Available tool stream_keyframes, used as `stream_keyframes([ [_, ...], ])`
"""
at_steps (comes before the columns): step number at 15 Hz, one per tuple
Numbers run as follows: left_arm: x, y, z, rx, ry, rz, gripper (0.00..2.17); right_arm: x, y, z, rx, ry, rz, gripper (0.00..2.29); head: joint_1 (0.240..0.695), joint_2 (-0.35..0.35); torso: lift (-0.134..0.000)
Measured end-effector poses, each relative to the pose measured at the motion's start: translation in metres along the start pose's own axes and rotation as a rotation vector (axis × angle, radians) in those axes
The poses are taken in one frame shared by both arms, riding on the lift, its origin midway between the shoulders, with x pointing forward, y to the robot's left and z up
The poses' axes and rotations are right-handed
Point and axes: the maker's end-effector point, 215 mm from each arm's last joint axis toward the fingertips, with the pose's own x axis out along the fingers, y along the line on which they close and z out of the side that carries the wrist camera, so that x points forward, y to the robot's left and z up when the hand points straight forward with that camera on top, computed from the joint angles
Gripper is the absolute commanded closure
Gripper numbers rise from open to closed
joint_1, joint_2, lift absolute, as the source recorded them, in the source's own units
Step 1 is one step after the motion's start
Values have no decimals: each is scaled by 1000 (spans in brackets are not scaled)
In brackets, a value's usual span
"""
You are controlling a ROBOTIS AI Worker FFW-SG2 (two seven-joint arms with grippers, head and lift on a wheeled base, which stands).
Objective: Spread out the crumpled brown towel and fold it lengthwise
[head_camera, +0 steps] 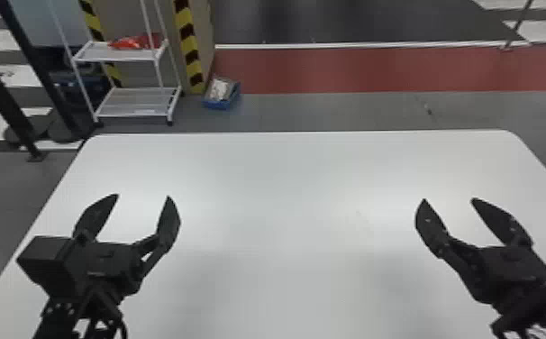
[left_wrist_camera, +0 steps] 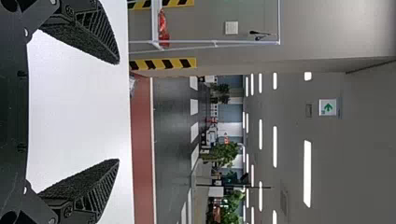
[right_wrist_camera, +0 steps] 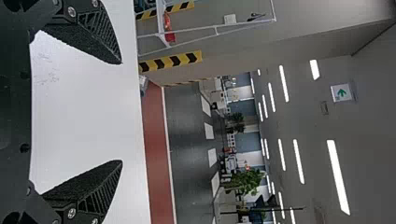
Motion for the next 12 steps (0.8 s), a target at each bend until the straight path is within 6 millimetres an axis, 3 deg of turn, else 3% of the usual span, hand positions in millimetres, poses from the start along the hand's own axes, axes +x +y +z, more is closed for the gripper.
stream_keyframes([
  [12,2,-3,1,-3,-3,-6,140,2,2,-9,5,33,-1,151,695,42,-128],
])
